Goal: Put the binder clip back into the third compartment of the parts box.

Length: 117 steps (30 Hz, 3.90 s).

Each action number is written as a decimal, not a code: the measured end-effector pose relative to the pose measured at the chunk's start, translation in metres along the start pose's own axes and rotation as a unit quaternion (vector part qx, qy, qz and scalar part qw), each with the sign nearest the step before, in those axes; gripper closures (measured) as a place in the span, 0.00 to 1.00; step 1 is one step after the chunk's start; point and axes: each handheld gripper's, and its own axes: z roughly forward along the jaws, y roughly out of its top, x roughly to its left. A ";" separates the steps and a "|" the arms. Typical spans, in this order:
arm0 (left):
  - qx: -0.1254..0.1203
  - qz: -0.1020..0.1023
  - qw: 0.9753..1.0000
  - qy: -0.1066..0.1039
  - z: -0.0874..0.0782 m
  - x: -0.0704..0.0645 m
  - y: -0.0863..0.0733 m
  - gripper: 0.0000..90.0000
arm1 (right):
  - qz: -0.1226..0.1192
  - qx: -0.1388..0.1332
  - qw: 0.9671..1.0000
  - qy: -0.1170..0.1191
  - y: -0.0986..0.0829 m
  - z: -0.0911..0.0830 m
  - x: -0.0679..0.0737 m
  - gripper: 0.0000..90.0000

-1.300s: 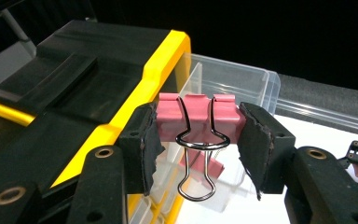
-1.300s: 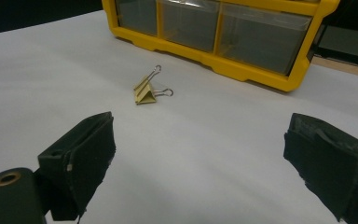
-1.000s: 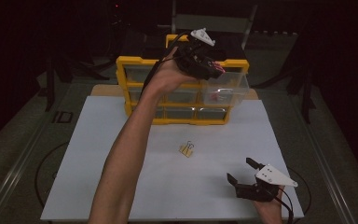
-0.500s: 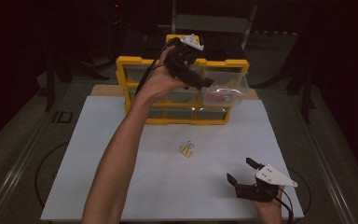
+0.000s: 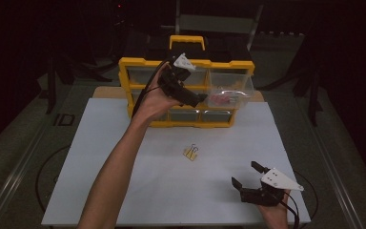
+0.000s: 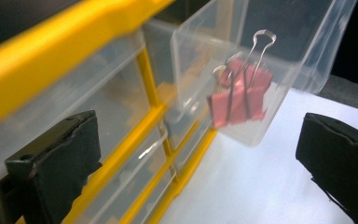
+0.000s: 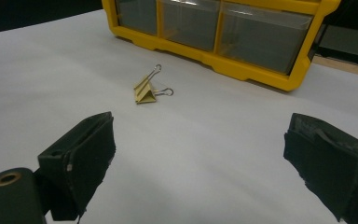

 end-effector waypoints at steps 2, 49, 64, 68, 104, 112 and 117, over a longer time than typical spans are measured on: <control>0.004 -0.002 1.000 0.004 0.002 -0.001 -0.010 0.00 | 0.000 0.001 1.000 -0.001 0.000 0.000 0.000 0.09; 0.052 -0.050 0.997 0.020 0.051 -0.039 -0.128 0.00 | -0.001 0.001 1.000 0.001 0.000 0.001 0.002 0.09; 0.080 -0.061 0.995 0.010 0.075 -0.057 -0.153 0.00 | -0.001 0.002 1.000 0.000 0.000 0.001 0.002 0.09; 0.088 -0.060 0.994 0.012 0.080 -0.061 -0.157 0.00 | -0.001 0.002 1.000 0.001 0.000 0.001 0.002 0.09; 0.125 -0.065 0.990 0.020 0.118 -0.081 -0.186 0.54 | -0.003 0.006 1.000 -0.007 0.000 0.001 0.001 0.09; 0.124 -0.063 0.990 0.022 0.110 -0.073 -0.184 0.55 | -0.003 0.006 1.000 -0.007 0.000 0.001 0.001 0.09; 0.107 -0.068 0.992 0.028 0.094 -0.063 -0.175 0.55 | -0.001 0.007 1.000 -0.006 0.000 0.002 0.002 0.09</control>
